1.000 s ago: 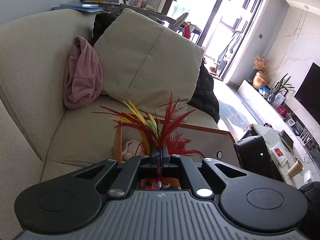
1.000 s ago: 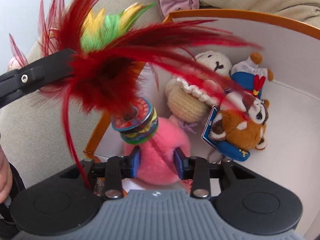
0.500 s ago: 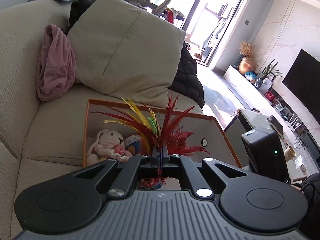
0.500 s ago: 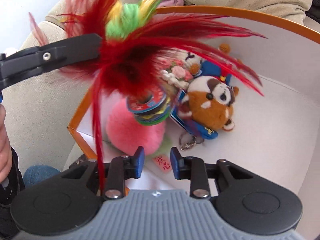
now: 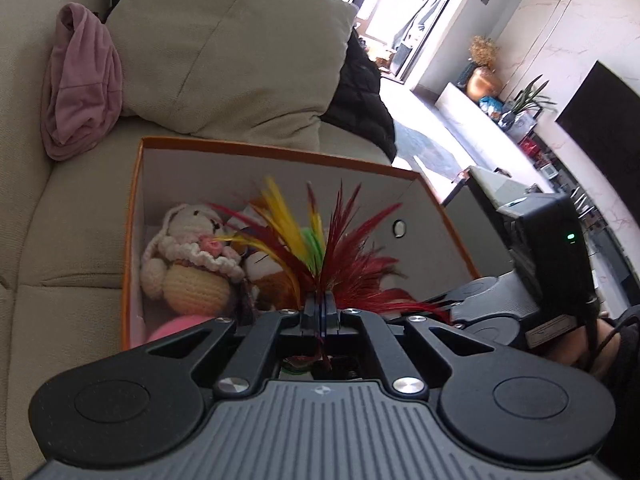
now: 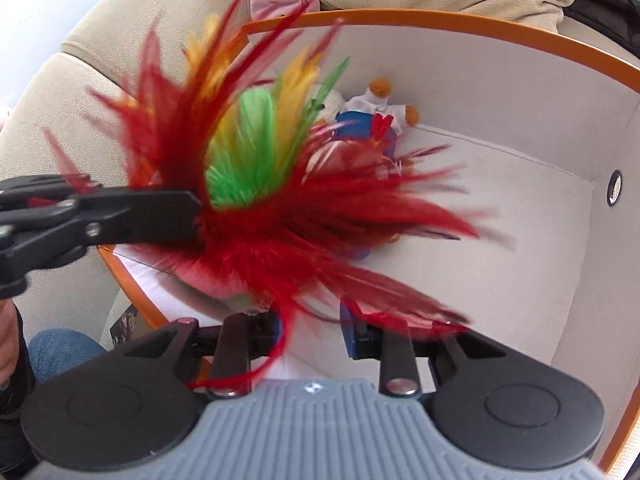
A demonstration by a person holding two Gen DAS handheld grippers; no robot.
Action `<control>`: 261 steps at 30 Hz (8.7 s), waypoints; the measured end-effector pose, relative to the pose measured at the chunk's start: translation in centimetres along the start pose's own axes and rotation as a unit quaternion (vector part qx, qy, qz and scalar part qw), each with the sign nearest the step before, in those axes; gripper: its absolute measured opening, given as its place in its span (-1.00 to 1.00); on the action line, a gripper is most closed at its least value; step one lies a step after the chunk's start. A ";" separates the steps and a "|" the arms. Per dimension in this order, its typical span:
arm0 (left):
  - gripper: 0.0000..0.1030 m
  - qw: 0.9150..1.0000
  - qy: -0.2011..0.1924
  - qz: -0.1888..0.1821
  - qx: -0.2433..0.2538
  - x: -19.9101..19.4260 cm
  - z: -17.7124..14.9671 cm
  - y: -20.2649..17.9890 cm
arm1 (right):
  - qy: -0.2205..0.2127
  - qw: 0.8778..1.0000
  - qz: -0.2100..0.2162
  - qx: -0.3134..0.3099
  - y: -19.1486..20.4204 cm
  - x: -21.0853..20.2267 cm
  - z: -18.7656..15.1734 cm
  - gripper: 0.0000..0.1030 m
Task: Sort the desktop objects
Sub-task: 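Lower the pompom and feather toy into the shoebox and release both, then grasp the black-and-pink pad with the right gripper, then grasp the picture card with the left gripper while right holds the pad, then lift the card box and pink pad toward the shoebox with both grippers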
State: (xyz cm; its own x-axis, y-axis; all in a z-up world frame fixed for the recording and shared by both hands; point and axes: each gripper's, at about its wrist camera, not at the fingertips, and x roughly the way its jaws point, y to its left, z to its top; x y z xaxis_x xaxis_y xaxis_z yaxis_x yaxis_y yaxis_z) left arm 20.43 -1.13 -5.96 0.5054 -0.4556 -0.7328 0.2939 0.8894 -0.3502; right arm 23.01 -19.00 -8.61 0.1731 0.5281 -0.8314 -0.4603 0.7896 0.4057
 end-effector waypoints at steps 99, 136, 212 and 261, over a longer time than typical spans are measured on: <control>-0.03 0.992 0.019 0.124 -0.012 -9.5 -14.7 -6.1 | -0.131 0.985 -0.114 0.023 1.8 -9.8 -16.7 -1.00; 0.47 0.928 0.245 0.212 0.182 -2.0 -11.2 3.8 | -0.056 0.987 -0.133 -0.065 4.1 -5.7 -15.1 -0.23; 0.31 0.987 -0.028 0.086 0.134 -2.1 -13.7 -10.3 | -0.146 0.984 -0.104 0.017 3.4 -10.2 -14.7 -0.23; 0.27 0.958 -0.083 0.076 0.264 -11.5 -7.5 -17.0 | -0.220 0.968 -0.104 -0.057 6.3 -18.1 -11.4 -0.69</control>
State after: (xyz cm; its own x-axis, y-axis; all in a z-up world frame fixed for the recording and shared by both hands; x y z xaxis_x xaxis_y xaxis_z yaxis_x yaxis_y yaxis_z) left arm 3.56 -10.70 4.01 0.6846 -0.3608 -0.6334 0.5531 0.8230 0.1290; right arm 7.06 -27.19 4.67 0.6145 0.4641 -0.6380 -0.4654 0.8662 0.1819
